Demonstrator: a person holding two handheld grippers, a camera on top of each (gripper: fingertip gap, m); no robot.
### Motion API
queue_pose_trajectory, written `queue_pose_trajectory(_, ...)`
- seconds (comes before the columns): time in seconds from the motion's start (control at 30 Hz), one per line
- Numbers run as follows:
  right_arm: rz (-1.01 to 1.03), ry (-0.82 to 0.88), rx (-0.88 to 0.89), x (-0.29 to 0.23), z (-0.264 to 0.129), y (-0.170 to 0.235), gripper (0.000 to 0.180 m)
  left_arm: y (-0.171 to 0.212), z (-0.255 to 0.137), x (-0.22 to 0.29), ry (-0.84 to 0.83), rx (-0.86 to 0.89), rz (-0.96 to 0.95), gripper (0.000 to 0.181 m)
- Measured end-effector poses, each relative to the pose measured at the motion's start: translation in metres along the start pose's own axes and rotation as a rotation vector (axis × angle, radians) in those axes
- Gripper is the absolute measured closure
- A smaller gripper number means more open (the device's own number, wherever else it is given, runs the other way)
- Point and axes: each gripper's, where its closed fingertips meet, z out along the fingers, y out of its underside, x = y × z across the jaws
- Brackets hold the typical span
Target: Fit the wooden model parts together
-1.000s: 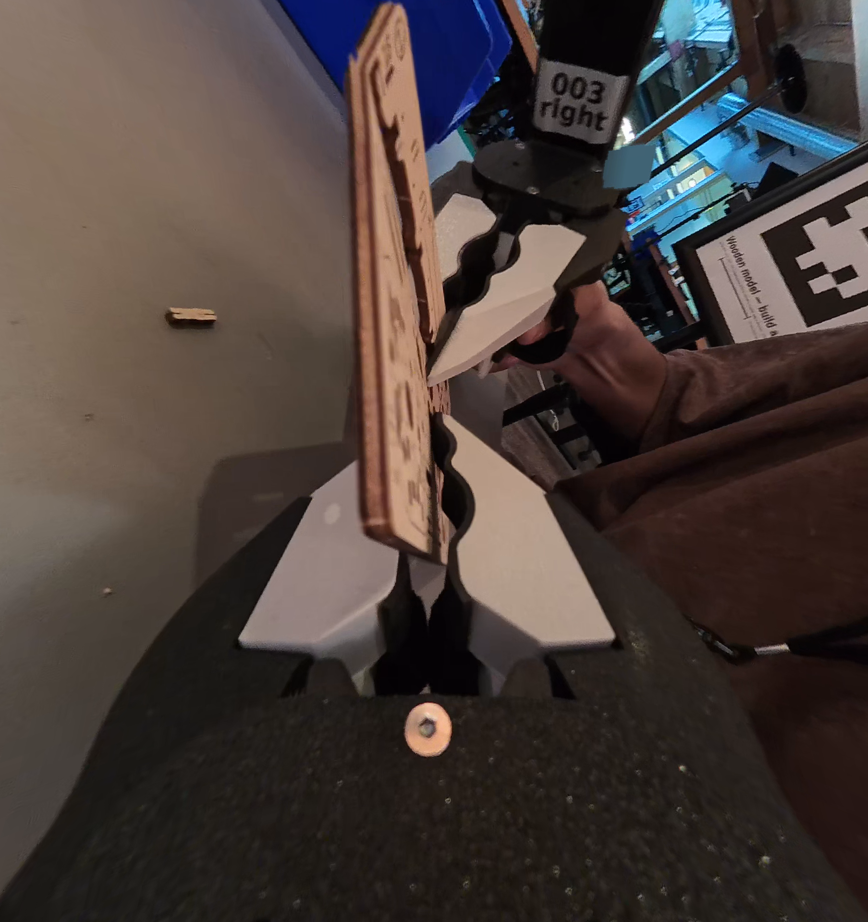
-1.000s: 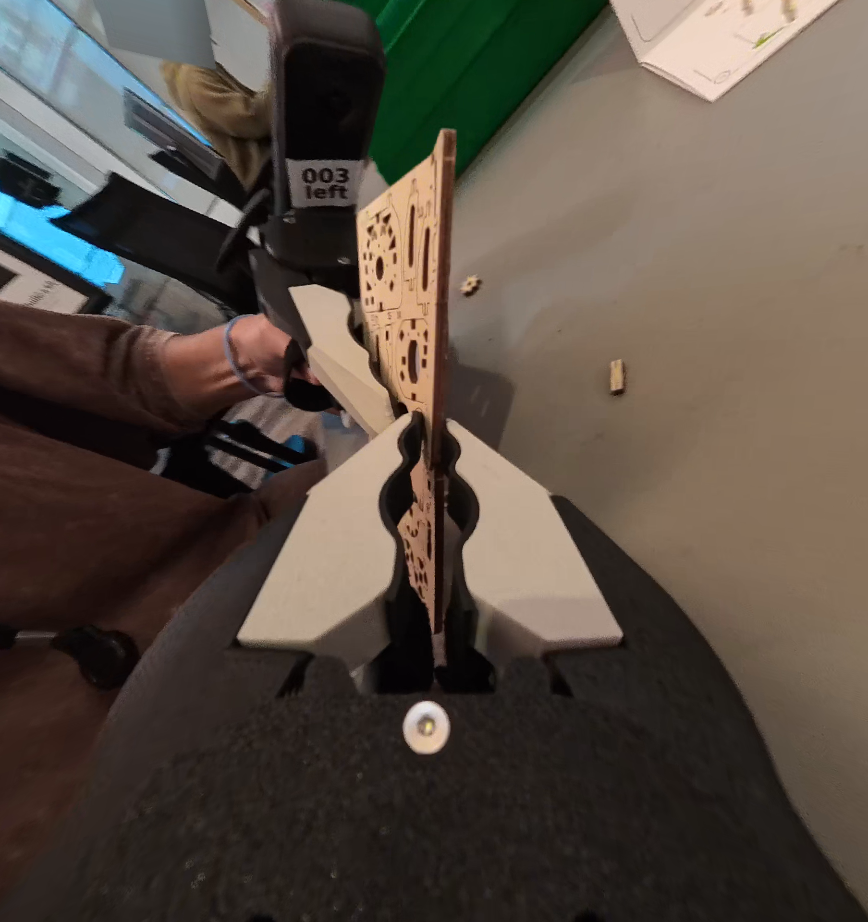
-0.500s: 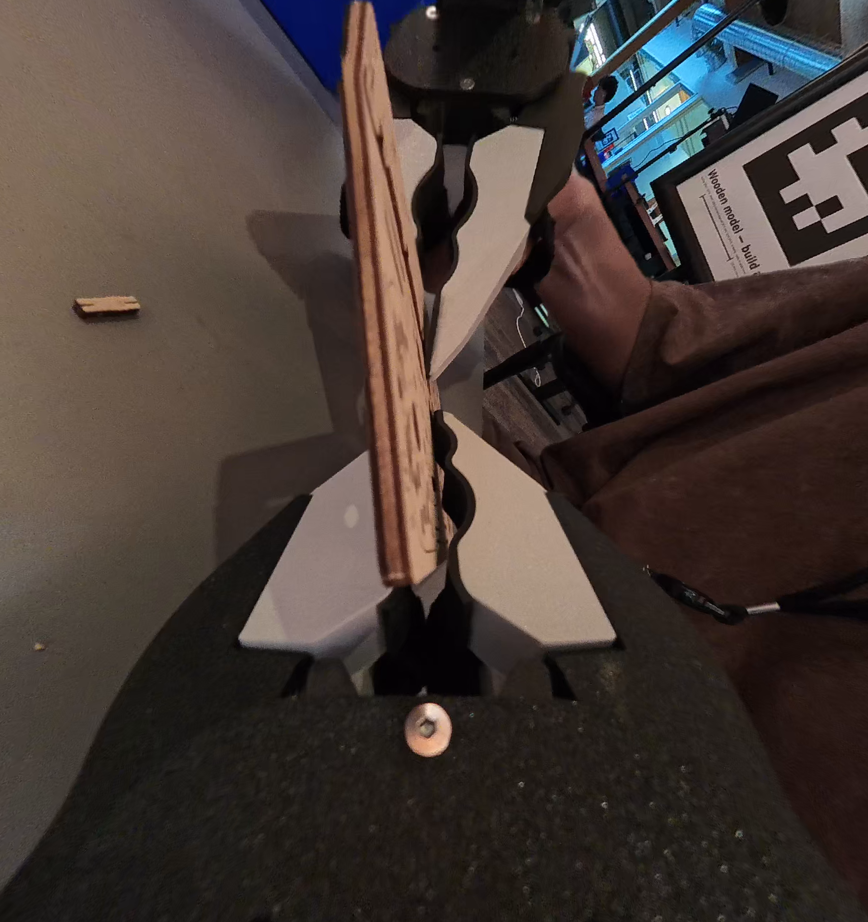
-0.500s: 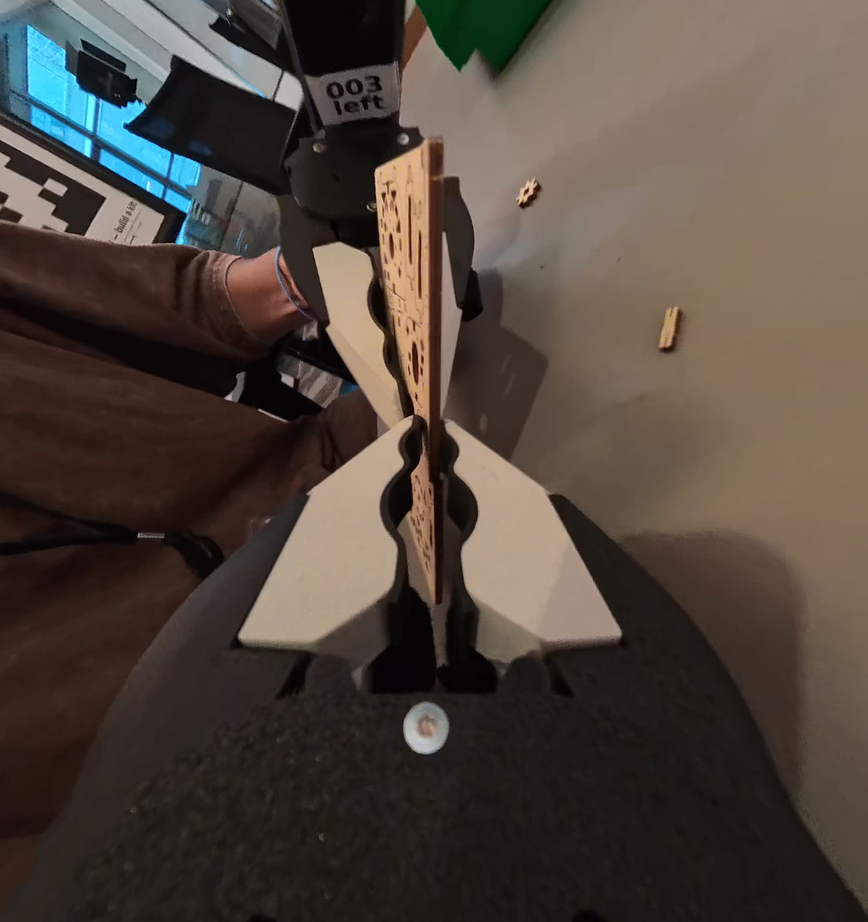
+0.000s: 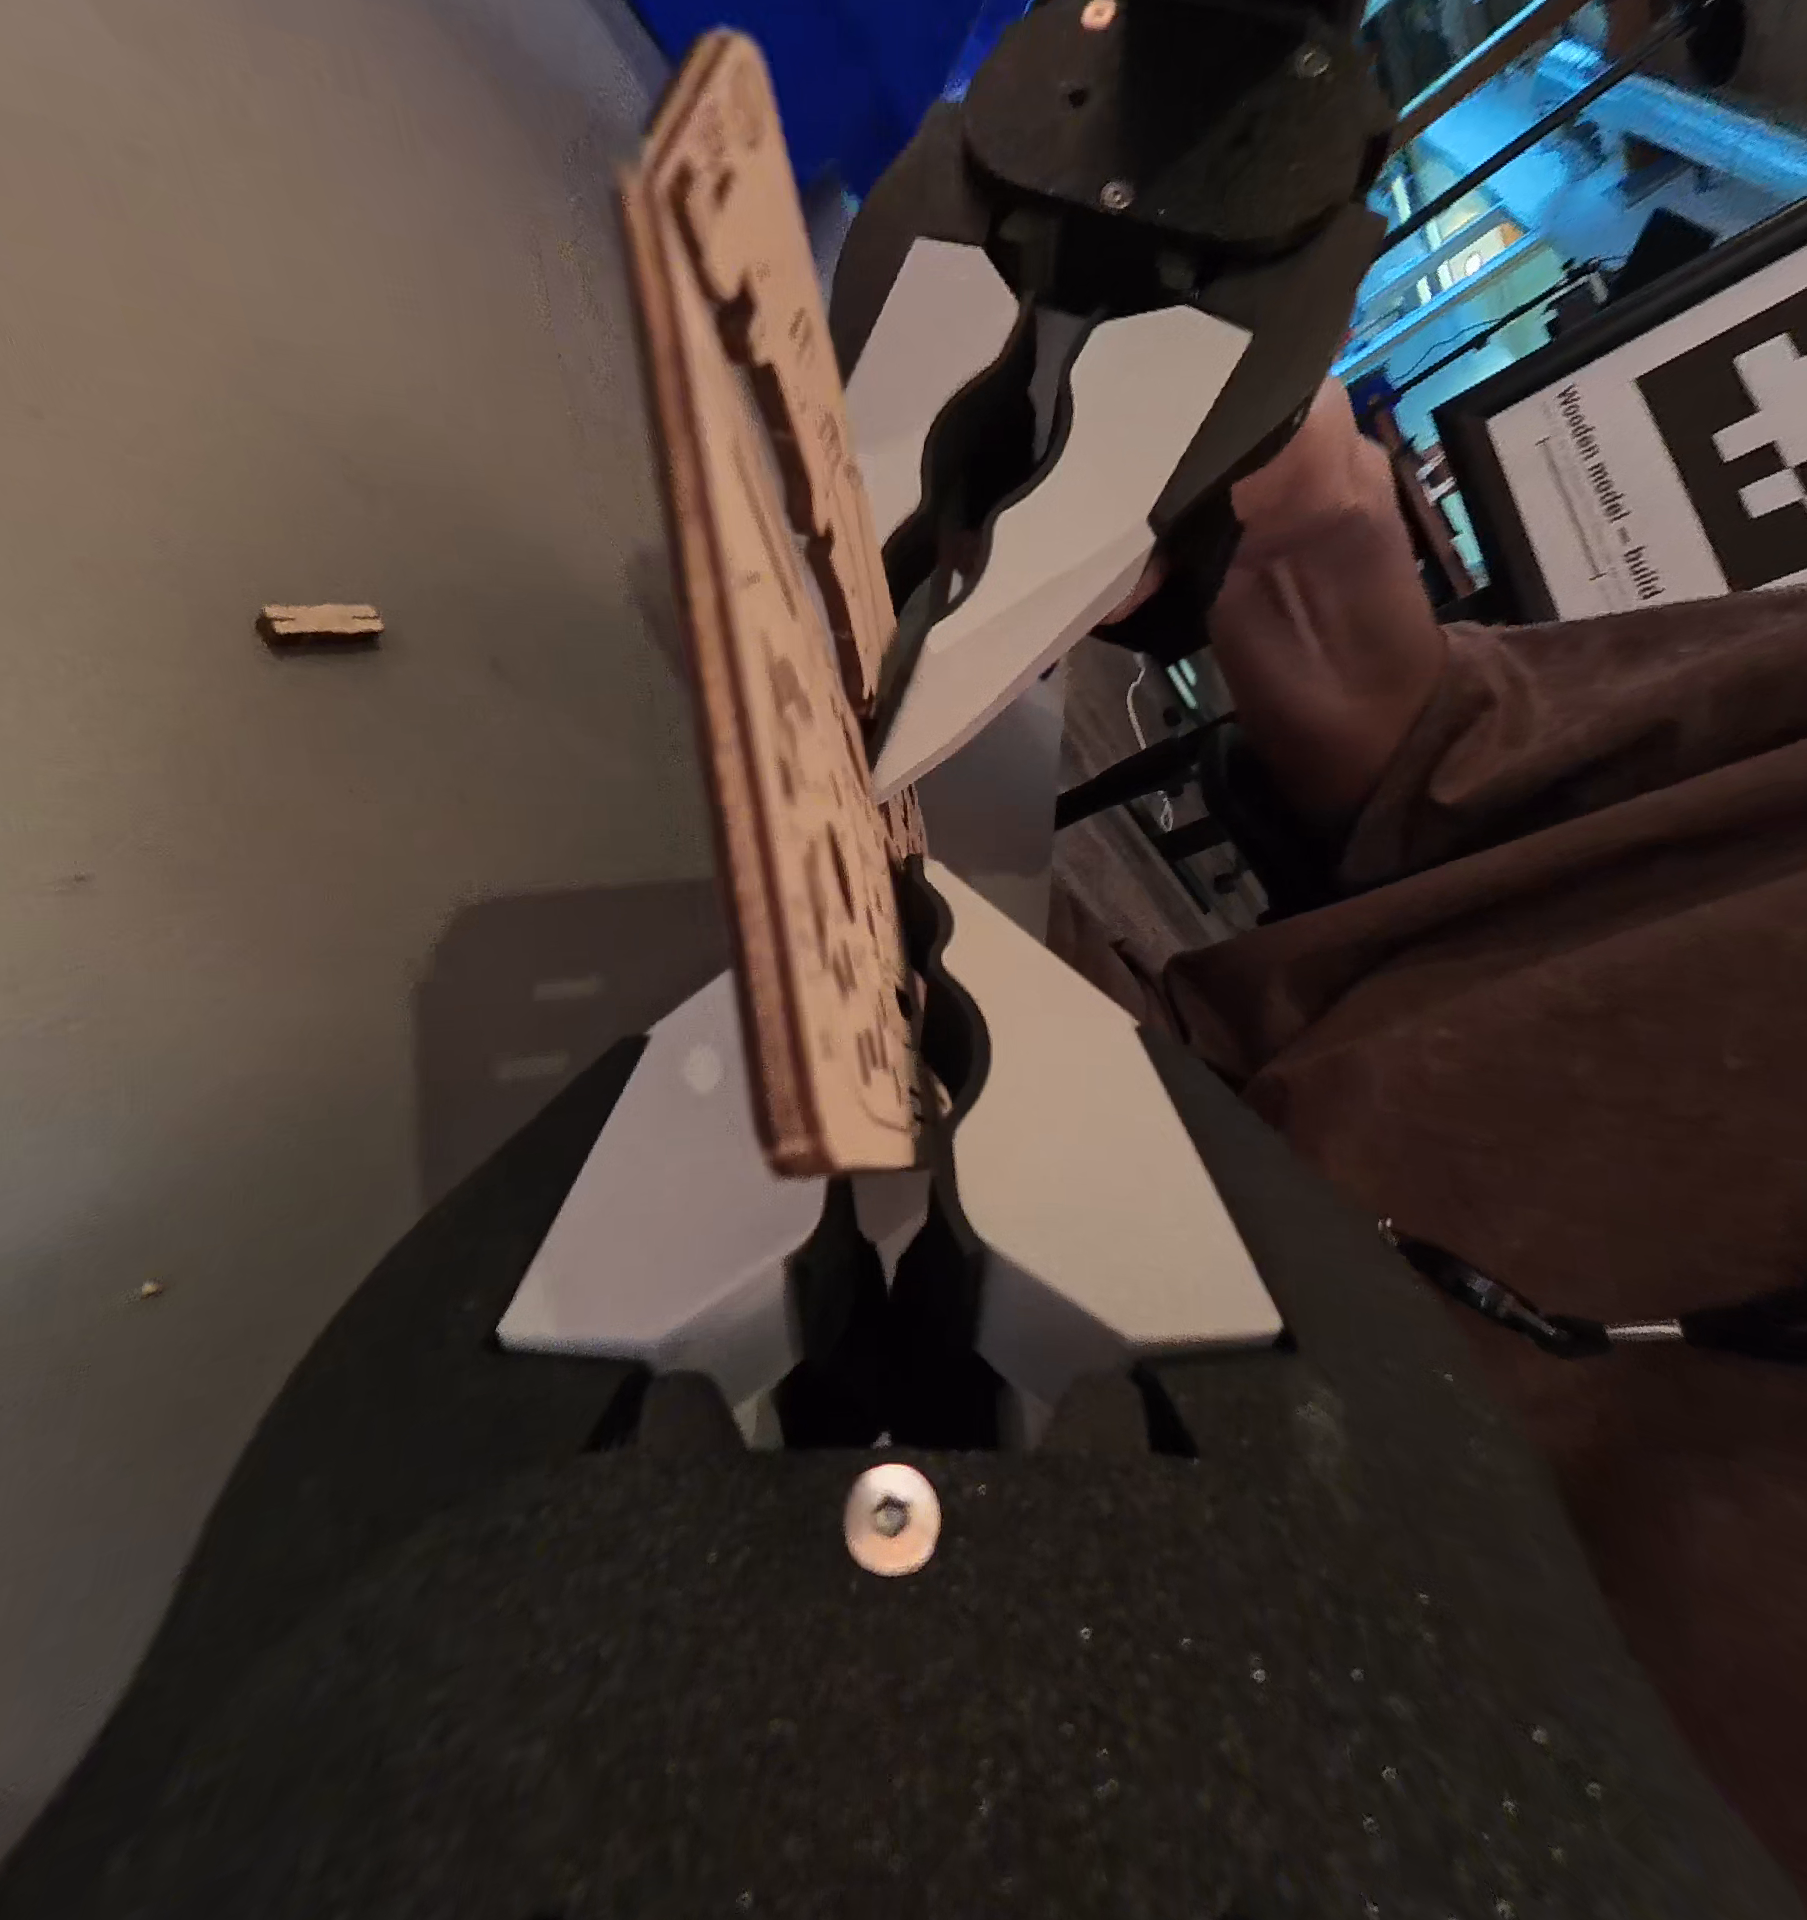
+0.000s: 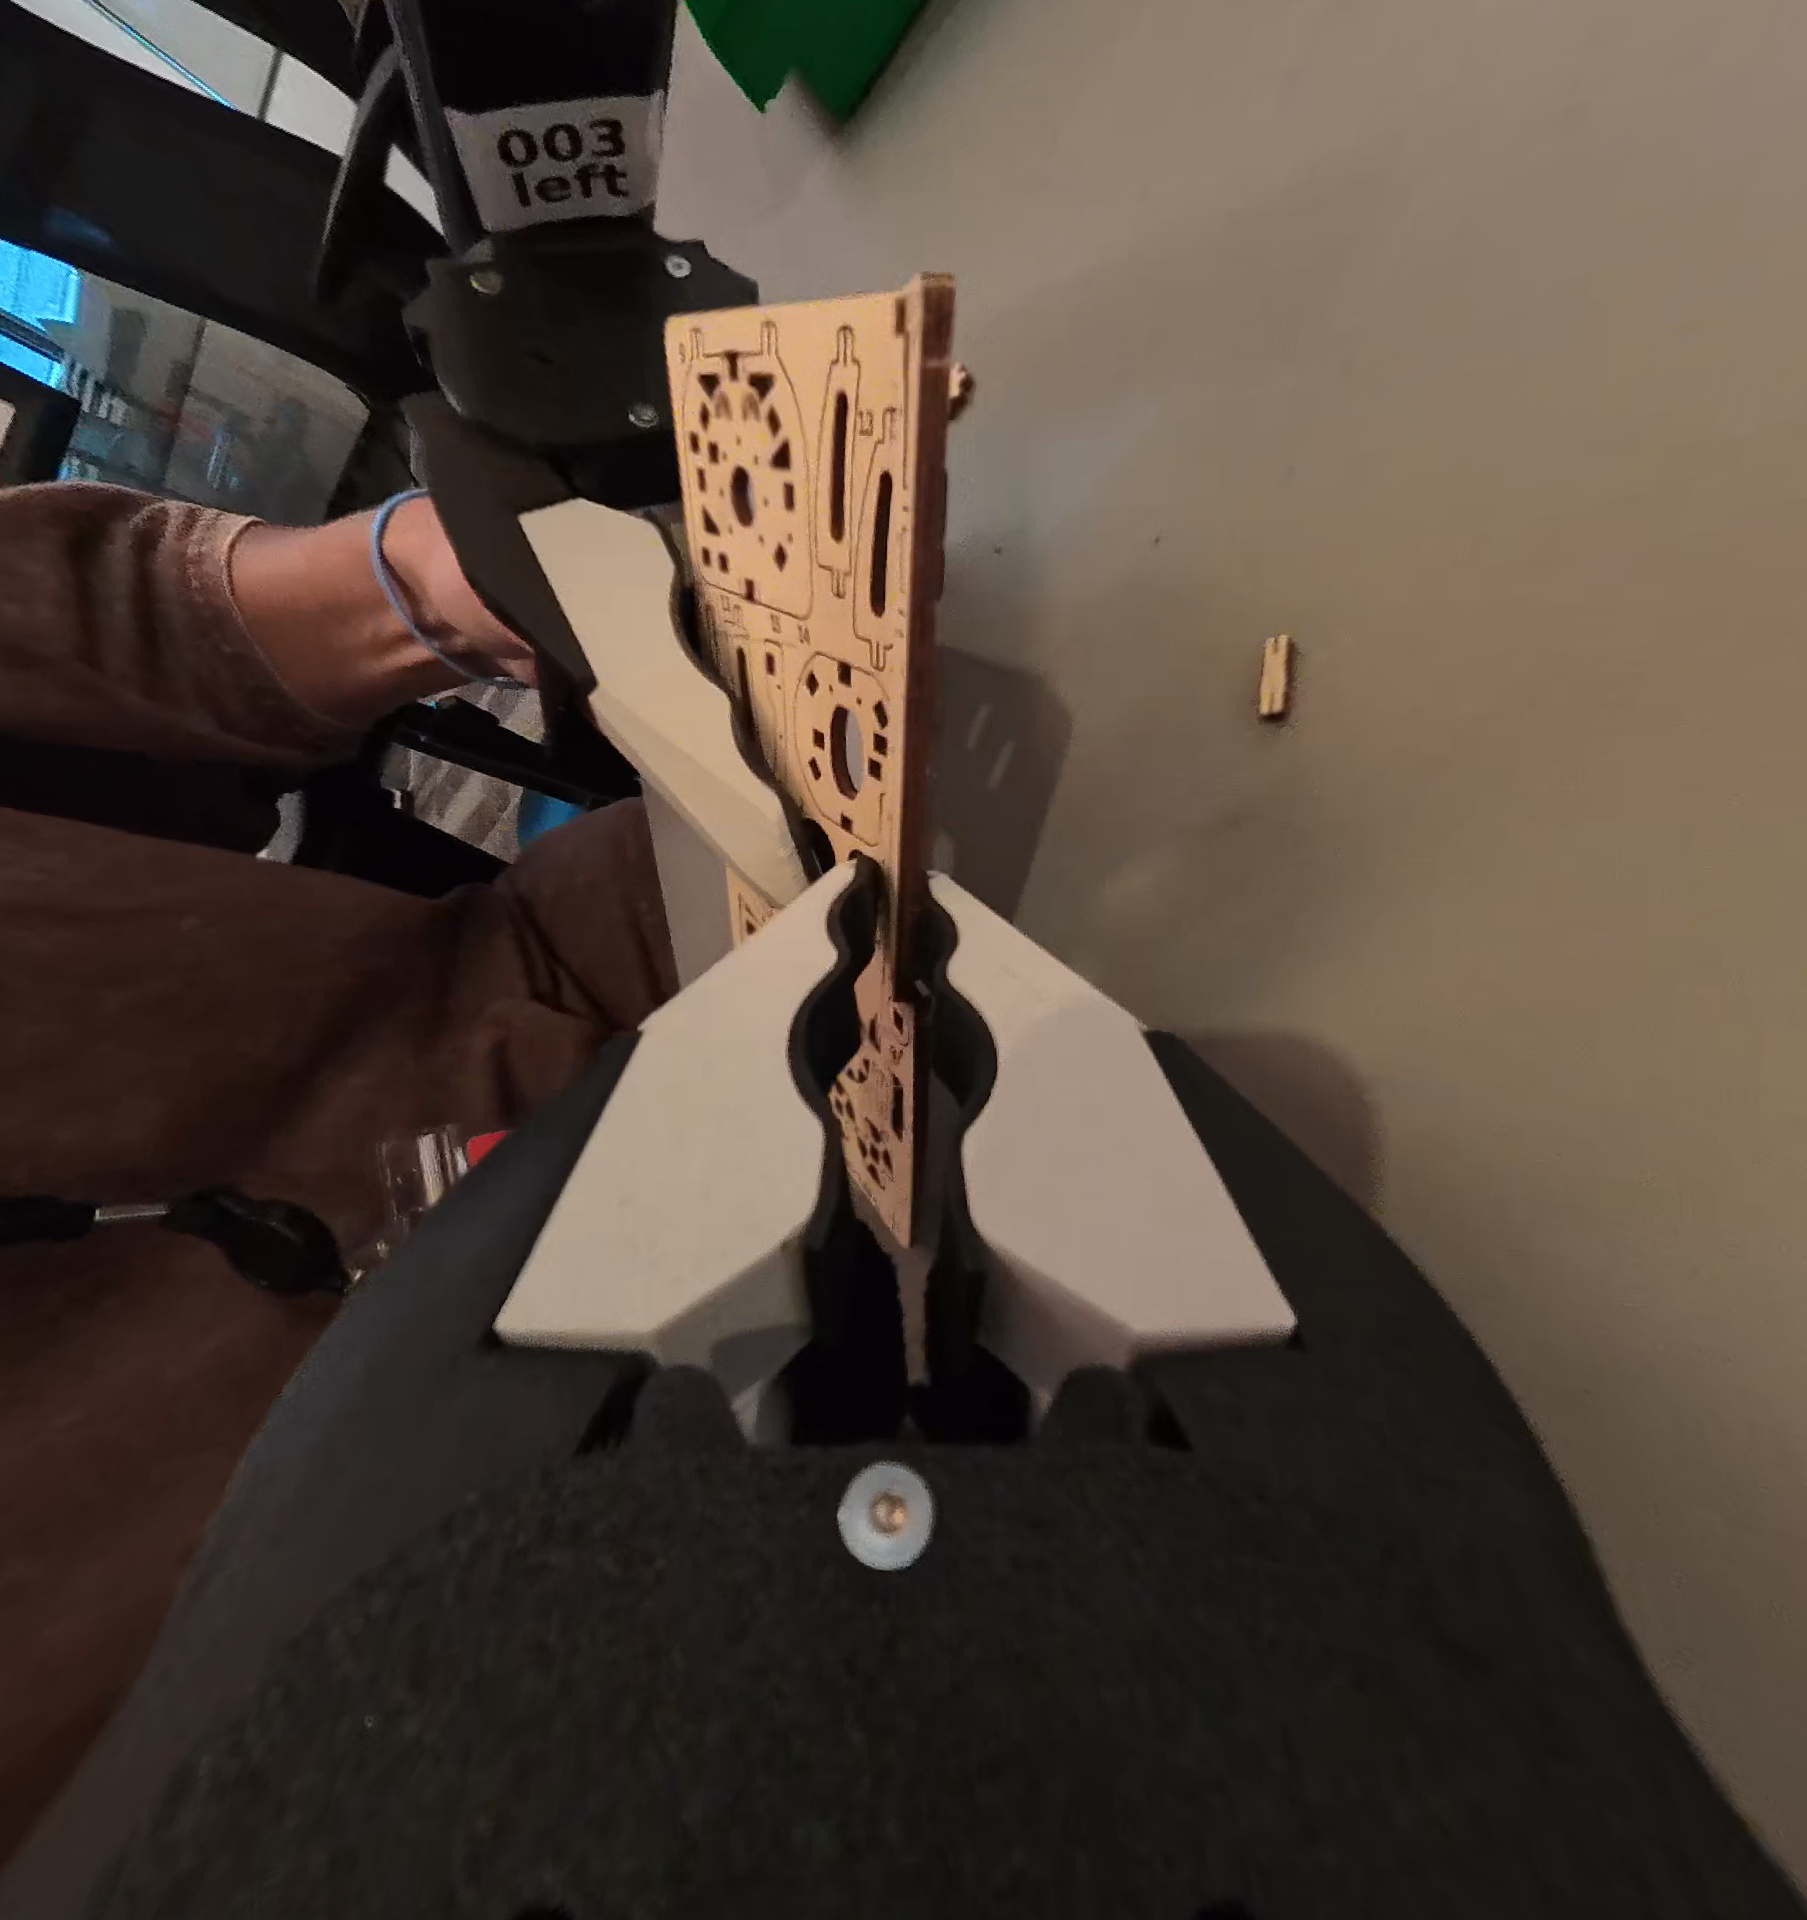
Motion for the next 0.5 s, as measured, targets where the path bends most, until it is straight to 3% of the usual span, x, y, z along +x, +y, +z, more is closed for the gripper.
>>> queue_pose_trajectory(0.23,0.002,-0.11,0.076,-0.006,-0.004,-0.008,0.168,-0.004,-0.003,0.004,0.041,0.023,0.0,0.18)
queue_pose_trajectory(0.33,-0.006,-0.131,0.171,-0.004,-0.014,-0.02,0.155,-0.005,-0.006,0.004,0.052,0.031,-0.012,0.18)
queue_pose_trajectory(0.5,-0.052,-0.117,0.286,-0.006,-0.041,-0.029,0.155,-0.008,-0.017,0.006,0.085,0.065,-0.048,0.179)
